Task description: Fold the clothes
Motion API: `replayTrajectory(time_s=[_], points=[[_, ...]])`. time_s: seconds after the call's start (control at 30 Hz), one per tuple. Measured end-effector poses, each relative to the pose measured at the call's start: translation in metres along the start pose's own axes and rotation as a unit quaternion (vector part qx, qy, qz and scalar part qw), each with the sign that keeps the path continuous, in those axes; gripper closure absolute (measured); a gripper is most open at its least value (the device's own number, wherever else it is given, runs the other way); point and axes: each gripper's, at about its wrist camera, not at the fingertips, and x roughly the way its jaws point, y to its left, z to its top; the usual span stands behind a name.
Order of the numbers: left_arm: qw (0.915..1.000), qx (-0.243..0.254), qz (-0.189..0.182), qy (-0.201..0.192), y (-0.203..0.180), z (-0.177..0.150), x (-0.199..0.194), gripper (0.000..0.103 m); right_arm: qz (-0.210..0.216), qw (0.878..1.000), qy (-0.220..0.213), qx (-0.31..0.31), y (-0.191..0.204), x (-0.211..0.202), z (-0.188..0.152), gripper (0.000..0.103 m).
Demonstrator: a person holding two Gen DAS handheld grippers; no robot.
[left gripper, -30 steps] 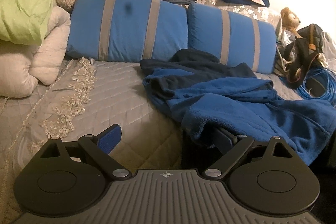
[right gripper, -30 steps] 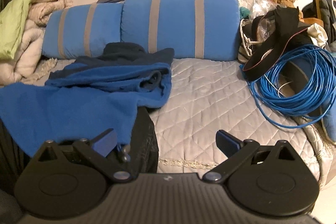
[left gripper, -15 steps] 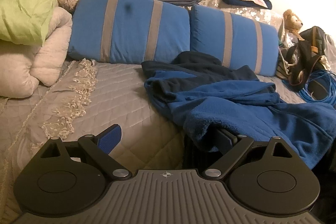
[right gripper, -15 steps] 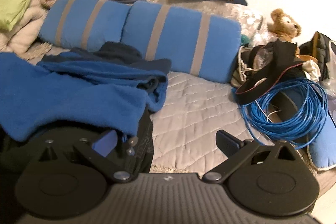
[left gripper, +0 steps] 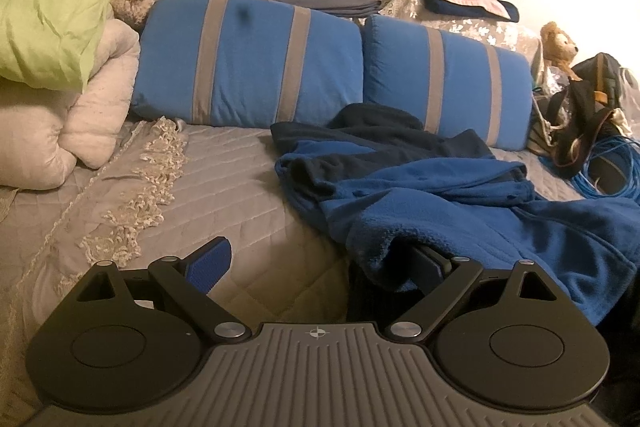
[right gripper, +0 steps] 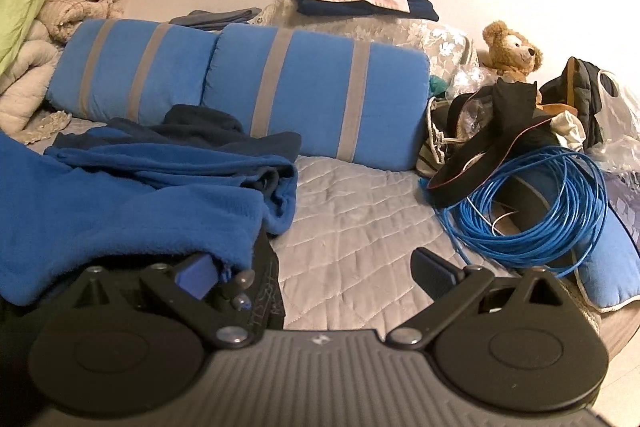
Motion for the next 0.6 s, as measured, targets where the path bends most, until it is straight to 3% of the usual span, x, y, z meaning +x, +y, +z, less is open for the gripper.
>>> replayTrajectory(time_s=[0.37, 0.6], points=[[0.9998, 0.020, -0.002, -0.010, -0.011, -0.001, 0.003, 0.010, -0.002, 1.000, -0.015, 0.000, 0.005, 0.002, 0.003, 0.002], [0.9997, 0.017, -0.012, -0.013, -0.011, 0.000, 0.006, 0.013, 0.004, 1.000, -0.021, -0.008, 0.009, 0.006, 0.006, 0.010]])
